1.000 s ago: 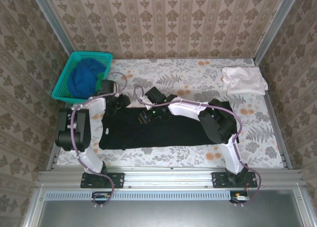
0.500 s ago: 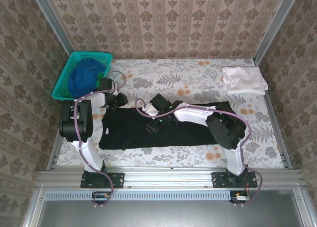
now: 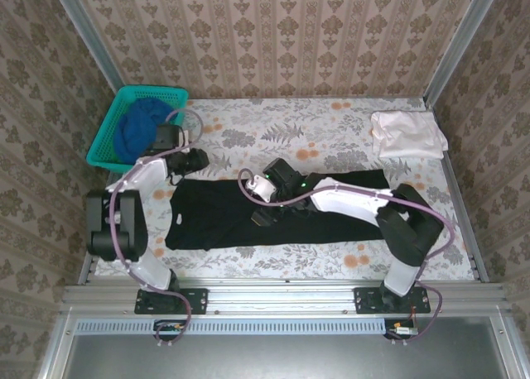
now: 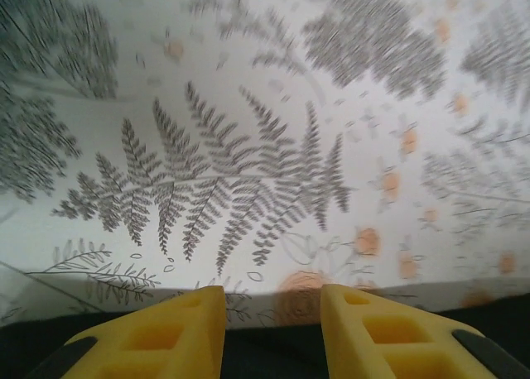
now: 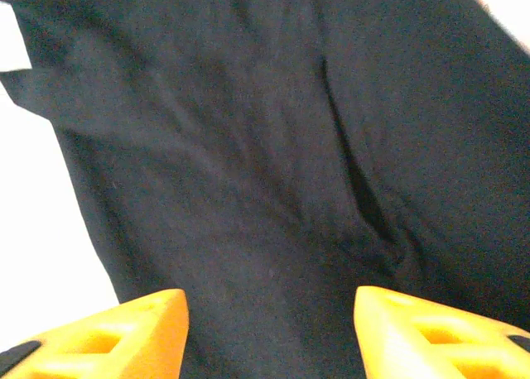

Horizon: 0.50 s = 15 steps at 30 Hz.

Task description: Fold and stack the t-shirts

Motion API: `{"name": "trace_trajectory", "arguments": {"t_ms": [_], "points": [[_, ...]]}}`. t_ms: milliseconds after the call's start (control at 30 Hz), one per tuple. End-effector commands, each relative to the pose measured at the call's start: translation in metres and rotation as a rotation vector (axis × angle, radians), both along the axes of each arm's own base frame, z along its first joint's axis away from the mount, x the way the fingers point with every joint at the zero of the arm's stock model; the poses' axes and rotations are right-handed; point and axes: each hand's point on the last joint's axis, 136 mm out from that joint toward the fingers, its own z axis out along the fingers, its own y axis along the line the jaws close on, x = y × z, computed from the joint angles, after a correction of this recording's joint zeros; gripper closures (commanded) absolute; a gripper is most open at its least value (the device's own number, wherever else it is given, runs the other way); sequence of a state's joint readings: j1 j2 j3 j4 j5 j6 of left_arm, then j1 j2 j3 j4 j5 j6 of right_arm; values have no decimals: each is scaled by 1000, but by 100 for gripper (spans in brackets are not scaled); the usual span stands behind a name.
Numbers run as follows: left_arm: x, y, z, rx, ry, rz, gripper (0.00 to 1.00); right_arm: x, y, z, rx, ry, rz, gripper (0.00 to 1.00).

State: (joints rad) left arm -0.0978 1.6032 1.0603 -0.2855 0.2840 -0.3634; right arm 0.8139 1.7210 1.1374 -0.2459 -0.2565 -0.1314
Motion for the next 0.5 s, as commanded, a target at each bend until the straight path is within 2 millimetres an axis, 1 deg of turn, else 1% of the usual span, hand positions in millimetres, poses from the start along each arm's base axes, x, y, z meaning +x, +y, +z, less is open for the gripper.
{"name": "trace_trajectory", "arguments": {"t_ms": [0,33,100,167,233,333,400,467], "points": [[-21,-8,1,4,5,-51,63,2,37,40,135,-145,21,40],[-23,-15,-1,-20,3,-73,63,2,47,40,148,-164,37,38],[-28,-22,-17,-61,38,-85,67,1,72,31,159,-130,123,36],[-29,-21,-35,-83,79,-74,72,8,88,16,127,-114,158,35],[-30,-19,-51,-109,113,-58,72,10,101,-2,99,-126,198,35],[-31,-14,-65,-116,143,-44,73,7,107,-28,61,-98,244,36],[-30,-13,-70,-115,156,-47,73,9,105,-43,18,-89,248,37],[-29,-11,-75,-109,170,-46,73,10,103,-55,-20,-84,248,42]]}}
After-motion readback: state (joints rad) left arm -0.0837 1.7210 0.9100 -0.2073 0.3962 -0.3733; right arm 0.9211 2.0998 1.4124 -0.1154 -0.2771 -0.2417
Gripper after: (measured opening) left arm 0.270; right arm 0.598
